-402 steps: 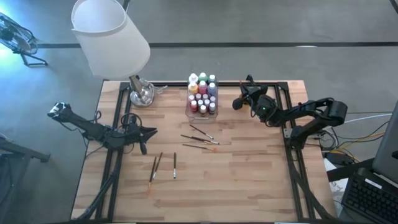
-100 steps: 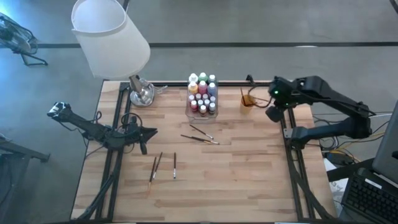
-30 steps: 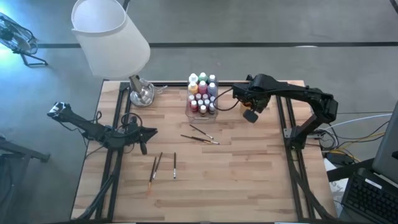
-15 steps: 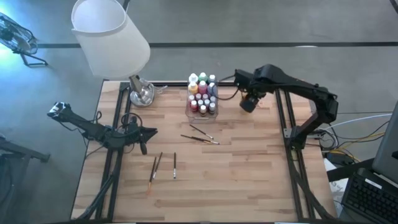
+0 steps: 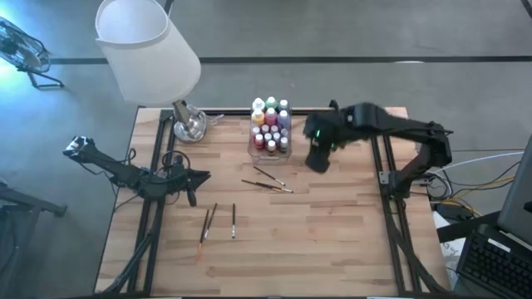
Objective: Pick & Place Paint Supplies
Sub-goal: Put the silver paint brush into the cup
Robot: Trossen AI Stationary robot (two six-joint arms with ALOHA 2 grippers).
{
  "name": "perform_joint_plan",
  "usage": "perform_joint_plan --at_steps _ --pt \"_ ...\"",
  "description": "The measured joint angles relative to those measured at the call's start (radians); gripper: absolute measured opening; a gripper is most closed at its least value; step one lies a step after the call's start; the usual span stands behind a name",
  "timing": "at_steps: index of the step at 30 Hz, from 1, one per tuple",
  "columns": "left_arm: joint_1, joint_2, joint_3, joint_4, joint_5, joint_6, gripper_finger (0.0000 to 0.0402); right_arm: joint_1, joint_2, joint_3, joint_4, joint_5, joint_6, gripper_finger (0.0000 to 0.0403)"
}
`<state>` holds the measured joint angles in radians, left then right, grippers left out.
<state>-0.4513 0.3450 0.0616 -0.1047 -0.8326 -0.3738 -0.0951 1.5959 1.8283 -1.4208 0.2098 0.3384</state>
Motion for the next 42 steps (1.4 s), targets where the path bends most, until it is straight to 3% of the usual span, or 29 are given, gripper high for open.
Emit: perform_joint_plan --at_steps 4,12,25,42 --pt "0.000 0.000 0.000 0.000 0.000 0.000 0.0056 0.095 0.036 -0.075 0.045 0.050 0.007 0.0141" --pt "0.000 0.000 0.000 0.000 0.000 0.000 0.0056 0.193 0.122 -0.264 0.226 0.049 0.005 0.0157" --pt "0.000 0.000 0.000 0.000 0.000 0.000 0.0057 0.199 0.122 -0.608 0.667 0.003 0.021 0.0132" --pt "0.000 0.000 0.000 0.000 0.000 0.000 0.0056 0.199 0.124 -0.843 1.014 -0.034 0.047 0.0180"
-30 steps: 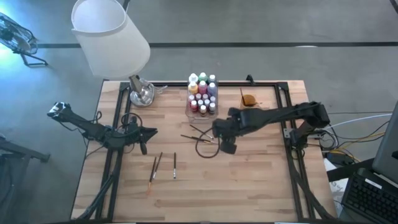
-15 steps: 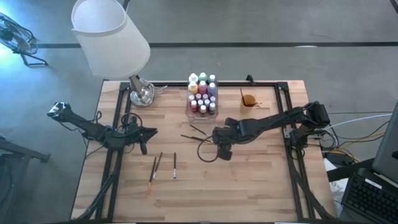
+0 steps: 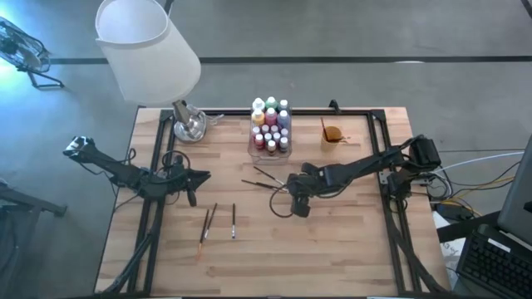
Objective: Pick & Place Paint Supplies
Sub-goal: Put the silver paint brush into the cup
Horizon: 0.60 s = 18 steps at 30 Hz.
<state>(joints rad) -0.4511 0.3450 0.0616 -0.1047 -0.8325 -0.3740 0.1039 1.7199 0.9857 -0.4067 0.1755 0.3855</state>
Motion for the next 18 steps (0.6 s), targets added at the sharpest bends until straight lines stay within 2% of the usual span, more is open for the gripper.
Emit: perform_joint_plan --at_steps 13,18 --pt "0.000 0.000 0.000 0.000 0.000 0.000 0.0057 -0.035 0.001 -0.117 0.208 0.006 -0.021 0.0155" --pt "0.000 0.000 0.000 0.000 0.000 0.000 0.0056 -0.040 0.001 -0.134 0.219 0.004 -0.022 0.0155"
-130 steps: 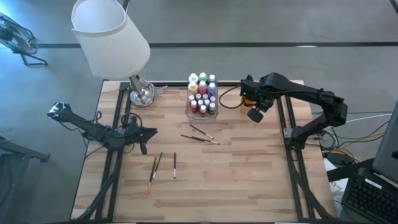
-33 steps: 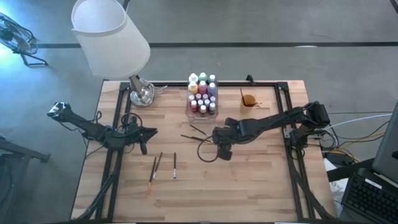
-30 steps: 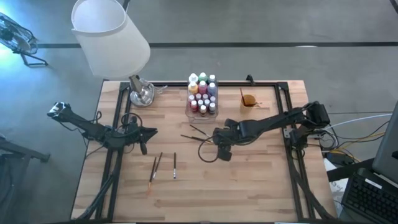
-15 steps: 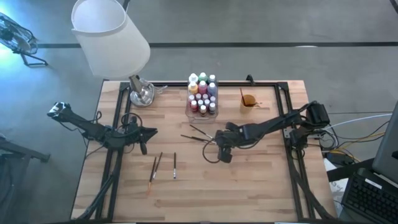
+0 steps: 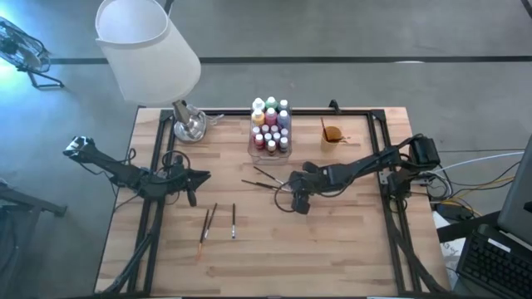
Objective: Pick & Place Paint Supplies
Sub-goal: Put the silver paint brush into the cup
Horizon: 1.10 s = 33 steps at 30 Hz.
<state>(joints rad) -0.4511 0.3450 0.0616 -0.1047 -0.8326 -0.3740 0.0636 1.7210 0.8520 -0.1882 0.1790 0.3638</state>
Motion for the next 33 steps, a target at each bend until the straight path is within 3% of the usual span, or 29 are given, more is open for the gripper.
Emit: perform_joint_plan --at_steps 7,13,30,33 --pt "0.000 0.000 0.000 0.000 0.000 0.000 0.0056 0.001 0.026 -0.002 0.005 -0.008 0.019 0.0169" --pt "0.000 0.001 0.000 0.002 0.000 0.000 0.0057 0.002 0.103 0.012 0.035 0.003 0.006 0.0155" --pt "0.000 0.003 -0.001 0.006 0.000 0.000 0.0057 0.018 0.064 0.011 -0.005 -0.029 0.019 0.0018" --pt "0.000 0.003 -0.001 0.006 0.000 0.000 0.0057 0.018 0.058 0.011 -0.016 -0.032 0.021 0.0012"
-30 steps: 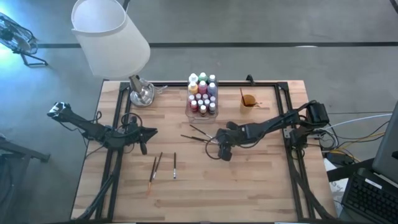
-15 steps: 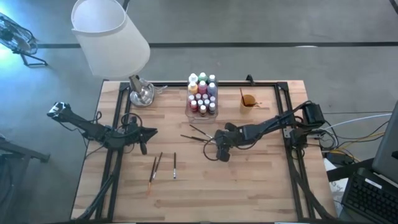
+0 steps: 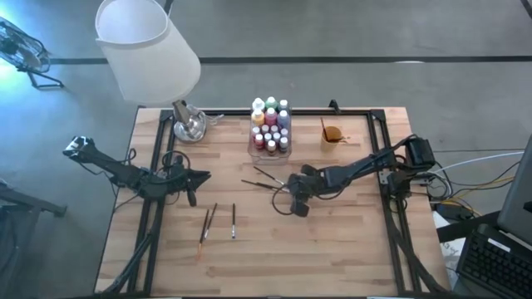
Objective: Pick & Place Paint Supplies
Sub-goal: Put the silver paint brush into the cup
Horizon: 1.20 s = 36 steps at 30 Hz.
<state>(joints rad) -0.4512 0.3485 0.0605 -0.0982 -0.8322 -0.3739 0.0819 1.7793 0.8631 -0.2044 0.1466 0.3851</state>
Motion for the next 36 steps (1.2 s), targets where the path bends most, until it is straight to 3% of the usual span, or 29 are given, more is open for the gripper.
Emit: perform_joint_plan --at_steps 8,13,19,28,36 --pt "0.000 0.000 0.000 0.000 0.000 0.000 0.0057 0.001 -0.093 -0.009 -0.111 -0.002 0.001 0.0009" --pt "0.000 0.000 0.000 0.001 0.000 0.000 0.0056 0.001 -0.206 0.077 -0.330 0.090 0.004 0.0008" --pt "0.000 0.000 0.000 0.001 0.000 0.000 0.0057 0.001 -0.268 0.327 -0.756 0.201 0.003 0.0008" --pt "0.000 0.000 0.000 0.001 0.000 0.000 0.0057 -0.017 -0.181 0.760 -1.343 0.381 0.027 0.0008" --pt "0.000 0.000 0.000 0.001 0.000 0.000 0.0057 -0.088 -0.178 0.867 -1.367 0.425 -0.068 0.0008"
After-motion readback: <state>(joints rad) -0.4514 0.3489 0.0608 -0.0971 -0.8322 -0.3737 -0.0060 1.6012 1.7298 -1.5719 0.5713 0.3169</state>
